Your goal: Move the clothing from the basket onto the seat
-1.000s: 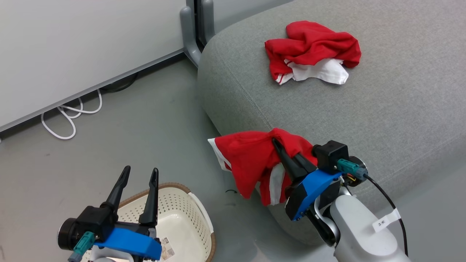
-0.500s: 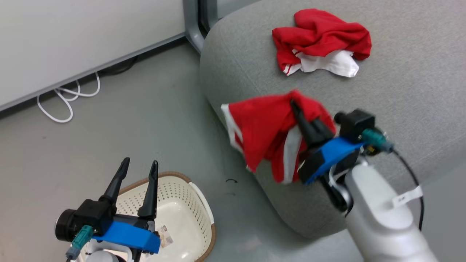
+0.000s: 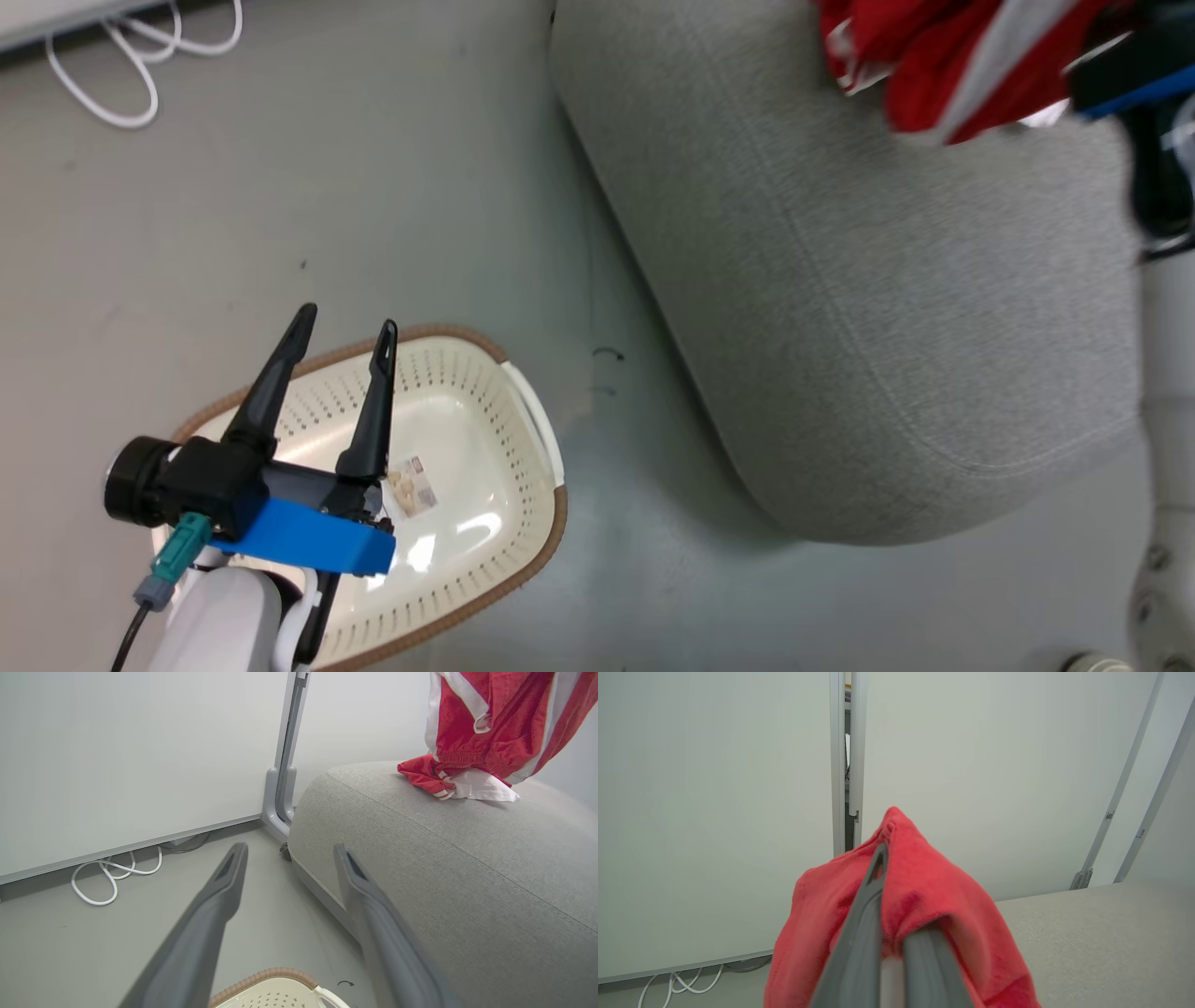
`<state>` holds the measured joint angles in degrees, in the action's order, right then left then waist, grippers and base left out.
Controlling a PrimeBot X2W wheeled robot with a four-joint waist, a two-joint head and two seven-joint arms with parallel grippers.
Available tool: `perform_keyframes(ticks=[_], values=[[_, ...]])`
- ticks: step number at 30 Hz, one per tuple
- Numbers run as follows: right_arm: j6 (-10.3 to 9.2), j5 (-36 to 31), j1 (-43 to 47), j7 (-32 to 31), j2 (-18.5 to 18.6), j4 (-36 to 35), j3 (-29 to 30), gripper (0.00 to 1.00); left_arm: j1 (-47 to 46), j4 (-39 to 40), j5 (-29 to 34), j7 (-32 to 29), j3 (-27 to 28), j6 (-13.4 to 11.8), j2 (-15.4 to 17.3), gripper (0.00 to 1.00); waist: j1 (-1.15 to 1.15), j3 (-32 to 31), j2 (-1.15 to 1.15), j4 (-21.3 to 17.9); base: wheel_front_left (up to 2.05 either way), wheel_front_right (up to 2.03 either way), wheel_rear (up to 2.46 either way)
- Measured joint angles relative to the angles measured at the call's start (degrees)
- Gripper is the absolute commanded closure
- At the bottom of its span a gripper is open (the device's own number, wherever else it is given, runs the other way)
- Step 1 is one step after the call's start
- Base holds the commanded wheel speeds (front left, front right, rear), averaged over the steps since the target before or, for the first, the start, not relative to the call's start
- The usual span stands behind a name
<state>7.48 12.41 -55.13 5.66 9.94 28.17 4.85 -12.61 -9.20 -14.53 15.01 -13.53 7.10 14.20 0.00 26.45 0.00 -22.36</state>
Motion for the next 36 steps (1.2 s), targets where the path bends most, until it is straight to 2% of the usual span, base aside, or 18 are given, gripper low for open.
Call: perform_keyframes(ticks=[9, 15, 22, 29, 30, 31, 32, 36], values=[[0.0, 1.86, -8.88, -5.73, 9.35, -4.02, 13.13, 1.0, -3.16, 3.89, 0.68, -0.21, -0.48, 0.01, 1.79, 0.0, 0.01, 9.33, 0.0, 3.74, 0.0, 0.0, 0.0], [0.0, -0.05, -11.93, -7.65, 13.94, -1.83, 21.41, 1.0, -4.07, 7.03, 1.13, -0.2, -0.45, 0.0, 2.53, 0.0, 0.01, 14.3, 0.0, 6.27, 0.0, 0.0, 0.0], [0.0, -4.26, -10.28, -7.26, 12.85, 3.88, 25.72, 1.0, -4.58, 9.4, 1.42, -0.11, -0.31, -0.2, 2.99, 0.0, 0.01, 18.61, 0.0, 8.36, 0.0, 0.0, 0.0], [0.0, -6.31, -7.92, -7.16, 11.15, 11.22, 27.93, 1.0, -5.37, 9.54, 1.43, -0.1, -0.53, -0.2, 3.02, 0.0, 0.0, 19.65, 0.0, 9.66, 0.0, 0.0, 0.0], [0.0, -6.38, -7.92, -7.16, 11.06, 12.03, 28.05, 0.88, -5.42, 9.45, 1.43, -0.09, -0.55, -0.2, 3.0, 0.0, 0.01, 19.55, 0.0, 9.72, 0.0, 0.0, 0.0], [0.01, -6.69, -7.88, -7.09, 10.96, 12.55, 28.09, 0.59, -5.42, 9.26, 1.42, -0.03, -0.58, -0.2, 2.98, 0.0, 0.0, 19.38, 0.0, 9.75, 0.0, 0.0, 0.0], [0.0, -6.98, -7.86, -6.9, 10.82, 12.95, 28.05, 0.02, -5.43, 9.1, 1.37, -0.03, -0.64, -0.2, 2.91, 0.0, 0.0, 19.15, 0.0, 9.77, 0.0, 0.0, 0.0], [0.01, -7.84, -7.35, -5.86, 10.62, 13.73, 27.26, 0.0, -5.5, 8.31, 1.07, -0.02, -0.99, -0.2, 2.02, 0.0, 0.0, 17.7, 0.0, 10.01, 0.0, 0.0, 0.0]])
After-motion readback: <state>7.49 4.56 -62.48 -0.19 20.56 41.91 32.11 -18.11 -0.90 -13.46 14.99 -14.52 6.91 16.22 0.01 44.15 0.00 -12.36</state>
